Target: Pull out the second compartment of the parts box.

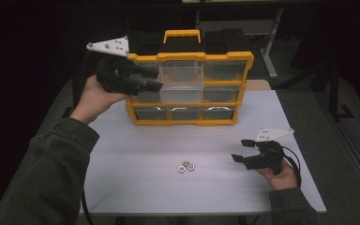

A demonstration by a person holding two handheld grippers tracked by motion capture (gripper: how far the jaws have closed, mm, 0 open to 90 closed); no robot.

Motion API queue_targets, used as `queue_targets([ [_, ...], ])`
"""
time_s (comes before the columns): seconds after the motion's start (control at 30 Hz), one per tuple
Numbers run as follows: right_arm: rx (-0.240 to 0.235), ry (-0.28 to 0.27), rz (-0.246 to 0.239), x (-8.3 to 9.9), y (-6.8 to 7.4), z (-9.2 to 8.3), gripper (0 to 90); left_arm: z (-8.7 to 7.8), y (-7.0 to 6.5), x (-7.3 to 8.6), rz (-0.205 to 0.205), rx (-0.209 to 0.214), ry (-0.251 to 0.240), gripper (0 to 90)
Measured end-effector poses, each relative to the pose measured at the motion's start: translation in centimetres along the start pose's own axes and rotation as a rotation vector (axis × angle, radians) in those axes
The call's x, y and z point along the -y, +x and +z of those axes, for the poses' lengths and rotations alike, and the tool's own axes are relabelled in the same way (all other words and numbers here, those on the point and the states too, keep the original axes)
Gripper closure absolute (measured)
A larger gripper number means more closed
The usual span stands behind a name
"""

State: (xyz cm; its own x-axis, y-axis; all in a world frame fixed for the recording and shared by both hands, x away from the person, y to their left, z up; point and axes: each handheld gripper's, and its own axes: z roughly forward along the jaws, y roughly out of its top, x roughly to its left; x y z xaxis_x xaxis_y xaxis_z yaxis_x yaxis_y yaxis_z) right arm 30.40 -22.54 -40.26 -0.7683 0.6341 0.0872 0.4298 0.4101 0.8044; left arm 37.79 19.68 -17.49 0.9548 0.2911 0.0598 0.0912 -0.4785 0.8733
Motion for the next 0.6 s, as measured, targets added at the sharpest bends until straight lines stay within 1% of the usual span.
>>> queue_targets([
  [0.13, 0.002, -0.004, 0.011, 0.0, -0.1, -0.1, 28.2, -0.8, -0.2, 1.0, -0.005, -0.006, -0.001, 47.2],
  [0.2, 0.004, -0.004, 0.012, 0.0, -0.2, 0.0, 28.1, -1.0, -0.3, 1.6, -0.017, -0.010, -0.008, 46.2],
  [0.23, 0.005, -0.003, 0.012, 0.0, -0.2, 0.0, 28.1, -1.1, -0.3, 1.9, -0.026, -0.011, -0.012, 45.5],
  [0.37, 0.005, -0.004, 0.012, 0.0, -0.1, -0.1, 28.1, -1.4, -0.5, 3.2, -0.042, -0.018, -0.012, 44.1],
  [0.6, 0.010, 0.000, 0.008, 0.1, -0.1, -0.1, 28.1, -1.8, -1.0, 5.3, -0.065, -0.037, -0.012, 40.5],
])
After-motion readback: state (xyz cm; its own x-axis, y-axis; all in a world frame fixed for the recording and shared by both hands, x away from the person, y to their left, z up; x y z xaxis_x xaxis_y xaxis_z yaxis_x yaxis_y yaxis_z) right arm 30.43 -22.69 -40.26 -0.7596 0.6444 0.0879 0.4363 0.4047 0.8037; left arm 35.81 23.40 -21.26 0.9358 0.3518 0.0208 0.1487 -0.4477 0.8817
